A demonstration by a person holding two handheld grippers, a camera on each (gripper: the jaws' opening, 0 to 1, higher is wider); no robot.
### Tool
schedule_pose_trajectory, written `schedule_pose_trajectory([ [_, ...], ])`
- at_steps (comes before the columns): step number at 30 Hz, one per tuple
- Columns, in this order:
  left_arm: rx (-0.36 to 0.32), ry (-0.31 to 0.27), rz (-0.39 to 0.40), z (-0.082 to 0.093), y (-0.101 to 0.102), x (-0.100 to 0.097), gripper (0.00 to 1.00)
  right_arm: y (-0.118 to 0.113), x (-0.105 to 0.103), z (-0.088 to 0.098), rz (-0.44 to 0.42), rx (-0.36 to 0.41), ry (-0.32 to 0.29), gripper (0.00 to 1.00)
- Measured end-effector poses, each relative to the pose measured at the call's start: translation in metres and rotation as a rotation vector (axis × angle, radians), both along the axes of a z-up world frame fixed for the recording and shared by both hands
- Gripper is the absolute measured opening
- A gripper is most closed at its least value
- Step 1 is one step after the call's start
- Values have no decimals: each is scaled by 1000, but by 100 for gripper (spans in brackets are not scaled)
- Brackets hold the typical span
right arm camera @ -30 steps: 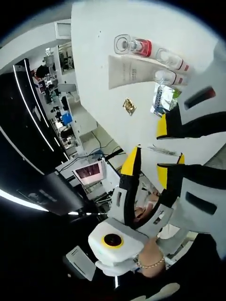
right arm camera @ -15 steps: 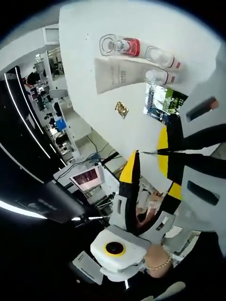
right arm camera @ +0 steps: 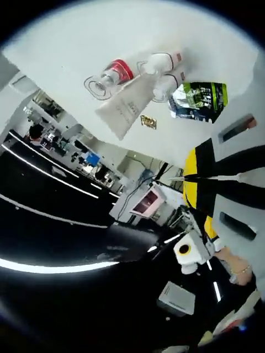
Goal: Arrange the skincare products in the storage area until every visible bottle or jar stands upright without overlapping.
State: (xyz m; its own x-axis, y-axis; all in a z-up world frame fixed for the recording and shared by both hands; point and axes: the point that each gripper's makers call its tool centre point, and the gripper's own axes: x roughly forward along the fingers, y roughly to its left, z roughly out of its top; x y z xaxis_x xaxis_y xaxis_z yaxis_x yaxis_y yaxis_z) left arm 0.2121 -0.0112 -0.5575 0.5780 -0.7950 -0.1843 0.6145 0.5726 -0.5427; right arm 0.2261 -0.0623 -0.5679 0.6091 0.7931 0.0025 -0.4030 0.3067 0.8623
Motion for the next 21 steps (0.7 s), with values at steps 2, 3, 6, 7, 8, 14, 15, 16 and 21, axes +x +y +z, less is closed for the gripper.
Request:
schedule_pose_trajectory([
  [2,-45,14,7,1,3,-1,41,0,-3,6,-25,64,12,1],
  [3,-69,21,4,2,3,-4,39,1,-4,8,-25,90,16,1],
  [6,-100,55,-7,0,1,-9,35,6,-10,13,-18,151,30,1],
  [7,-114,61,-12,1,0,-11,33,7,-10,14,-21,162,31,1],
  [8,-133,67,-11,2,-2,-11,31,8,-11,16,-21,180,31,1],
  [14,-242,106,9,10,-5,-15,15,11,-11,22,-30,228,33,1],
  [15,-243,107,8,11,-5,-16,12,11,-11,22,-30,223,34,1],
  [16,-243,109,11,11,-6,-16,9,11,-11,22,-30,222,34,1],
  [21,-236,118,36,8,-1,-12,0,13,-12,20,-38,199,26,1],
])
